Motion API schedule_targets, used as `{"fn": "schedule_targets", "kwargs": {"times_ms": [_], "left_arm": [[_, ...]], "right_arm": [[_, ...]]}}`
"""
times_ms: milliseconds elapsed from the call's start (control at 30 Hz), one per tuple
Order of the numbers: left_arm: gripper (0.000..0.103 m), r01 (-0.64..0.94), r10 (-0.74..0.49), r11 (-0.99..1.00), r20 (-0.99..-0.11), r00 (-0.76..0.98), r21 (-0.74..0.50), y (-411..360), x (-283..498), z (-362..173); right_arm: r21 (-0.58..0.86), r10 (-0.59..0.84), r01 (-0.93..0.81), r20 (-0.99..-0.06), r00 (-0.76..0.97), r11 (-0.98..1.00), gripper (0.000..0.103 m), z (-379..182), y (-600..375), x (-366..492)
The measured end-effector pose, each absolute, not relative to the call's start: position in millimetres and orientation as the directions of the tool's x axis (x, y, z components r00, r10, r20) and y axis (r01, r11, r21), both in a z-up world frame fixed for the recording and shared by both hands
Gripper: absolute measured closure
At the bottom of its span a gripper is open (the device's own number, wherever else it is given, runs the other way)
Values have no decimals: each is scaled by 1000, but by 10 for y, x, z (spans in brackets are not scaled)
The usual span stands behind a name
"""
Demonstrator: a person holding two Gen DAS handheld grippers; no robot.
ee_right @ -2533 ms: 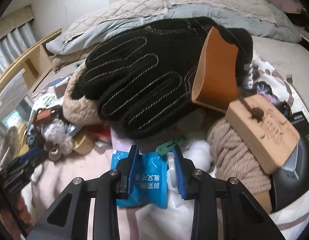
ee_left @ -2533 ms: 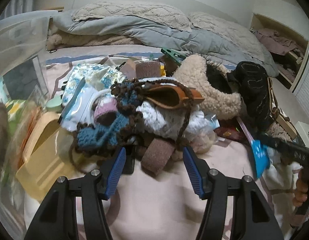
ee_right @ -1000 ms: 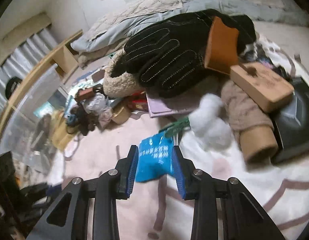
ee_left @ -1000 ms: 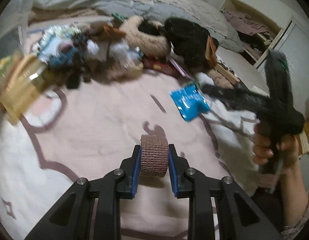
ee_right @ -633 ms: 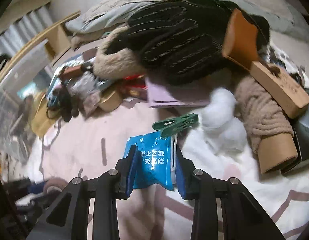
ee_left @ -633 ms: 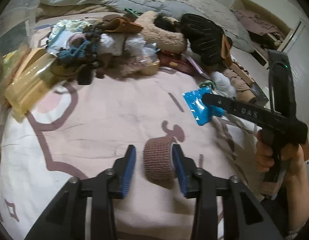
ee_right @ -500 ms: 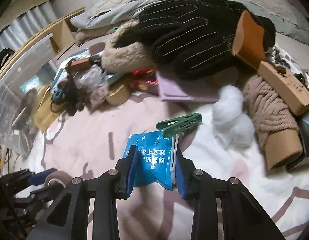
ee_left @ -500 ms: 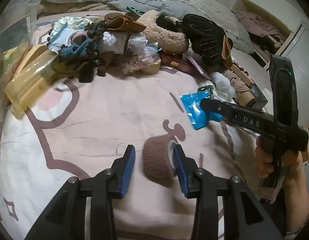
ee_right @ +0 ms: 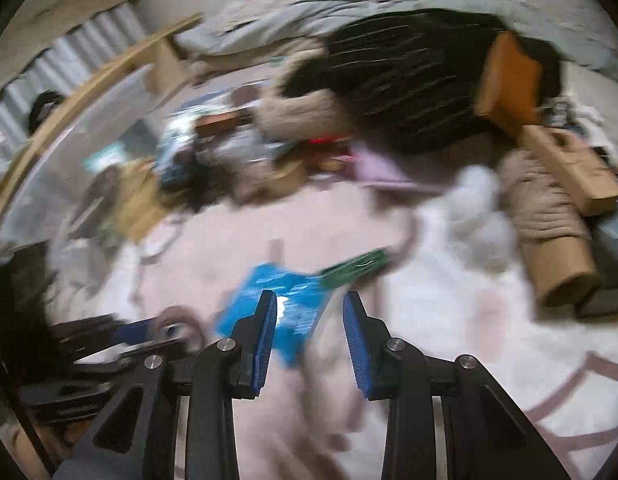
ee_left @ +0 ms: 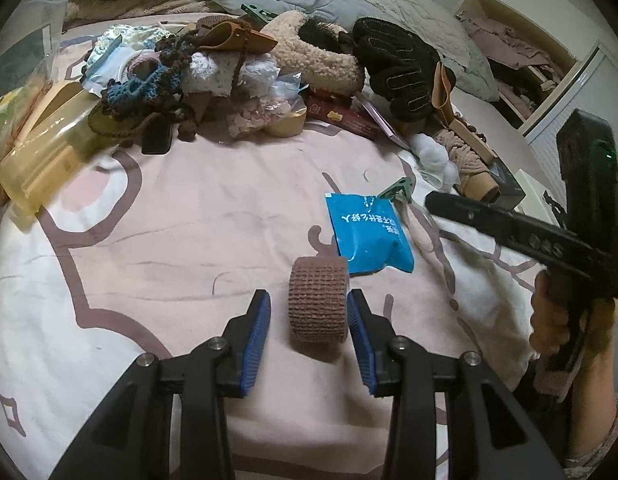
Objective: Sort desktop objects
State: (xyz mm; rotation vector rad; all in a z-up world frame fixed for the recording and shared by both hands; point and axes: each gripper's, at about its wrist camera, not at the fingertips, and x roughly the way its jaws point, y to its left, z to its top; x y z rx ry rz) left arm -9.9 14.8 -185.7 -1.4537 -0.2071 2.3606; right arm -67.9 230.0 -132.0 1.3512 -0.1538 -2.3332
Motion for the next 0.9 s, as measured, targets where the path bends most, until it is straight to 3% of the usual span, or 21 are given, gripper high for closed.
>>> {"fn": "schedule_targets", "kwargs": {"times_ms": [233,300,400,567,733,900], "left_arm": [[64,-223,331,-941,-841,-428,-256,149,-88,-1816],[64,-224,340,-937,-838,-427,-267,135,-81,-1800],[76,-231,358,-931,-834,-419,-283,131,-73,-1777],[76,-204,338,-940,-824,-456,-273,79,-81,-1718],[76,-153,305,-952,-825,-475,-263,-42,-121,-1703],[76,-151,303,-953,-832,-464,-263,-61,-120,-1727]], "right_arm": [[169,-229,162,-828,-511,-972,69,-1336,2575,-791],[235,-299,188,-806,-510,-954,69,-1275,2581,-766],[335,-416,248,-772,-481,-909,69,-1224,2481,-714],[414,-524,331,-753,-399,-848,69,-1264,2111,-611],[396,-515,355,-776,-363,-847,69,-1382,1917,-605],[411,-475,243,-807,-351,-879,69,-1536,2105,-749]]}}
